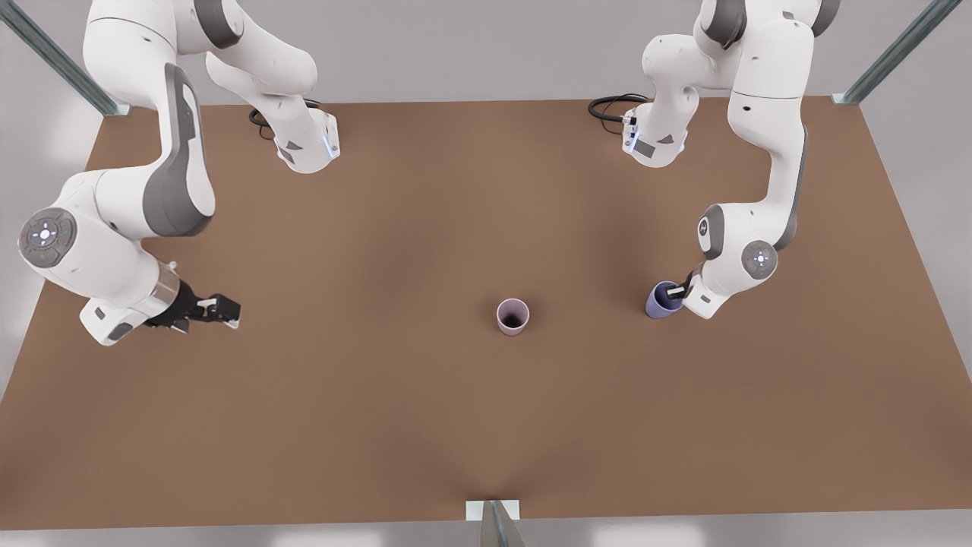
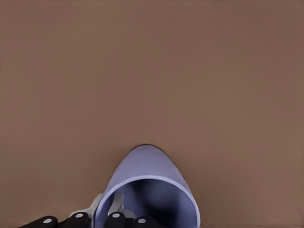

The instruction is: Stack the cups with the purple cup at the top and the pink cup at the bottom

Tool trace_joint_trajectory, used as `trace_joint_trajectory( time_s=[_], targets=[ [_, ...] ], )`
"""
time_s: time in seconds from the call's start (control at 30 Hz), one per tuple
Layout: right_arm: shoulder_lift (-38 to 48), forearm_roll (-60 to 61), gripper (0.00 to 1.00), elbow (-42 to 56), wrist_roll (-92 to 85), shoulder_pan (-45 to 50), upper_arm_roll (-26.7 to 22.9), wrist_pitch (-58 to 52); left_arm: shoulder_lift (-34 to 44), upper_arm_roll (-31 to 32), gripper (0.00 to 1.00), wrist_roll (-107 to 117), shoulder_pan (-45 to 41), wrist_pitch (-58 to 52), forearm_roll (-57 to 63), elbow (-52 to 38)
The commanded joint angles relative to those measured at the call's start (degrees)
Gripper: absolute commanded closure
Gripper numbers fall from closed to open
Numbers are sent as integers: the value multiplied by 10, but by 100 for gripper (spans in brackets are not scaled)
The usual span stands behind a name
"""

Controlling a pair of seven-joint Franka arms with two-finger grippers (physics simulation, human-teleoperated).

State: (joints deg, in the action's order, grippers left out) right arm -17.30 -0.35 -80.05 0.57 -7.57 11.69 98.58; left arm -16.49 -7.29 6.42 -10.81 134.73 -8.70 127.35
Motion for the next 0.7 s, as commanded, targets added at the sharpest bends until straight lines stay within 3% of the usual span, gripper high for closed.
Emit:
trace_joint_trajectory(
  time_s=[0.0,0.4,0.57,0.67],
  targets=[
    [1,0,0,0,0,0,0,-1,0,0,79,0,0,0,-3,0],
    [2,0,0,2,6,-1,-6,-18,19,4,79,7,-17,-15,-4,-13],
    [2,0,0,1,4,-2,-6,-18,33,4,79,94,-111,-97,-7,-91],
    [3,0,0,2,2,-3,-6,-18,-13,4,79,261,-184,-239,-7,-240]
  ],
)
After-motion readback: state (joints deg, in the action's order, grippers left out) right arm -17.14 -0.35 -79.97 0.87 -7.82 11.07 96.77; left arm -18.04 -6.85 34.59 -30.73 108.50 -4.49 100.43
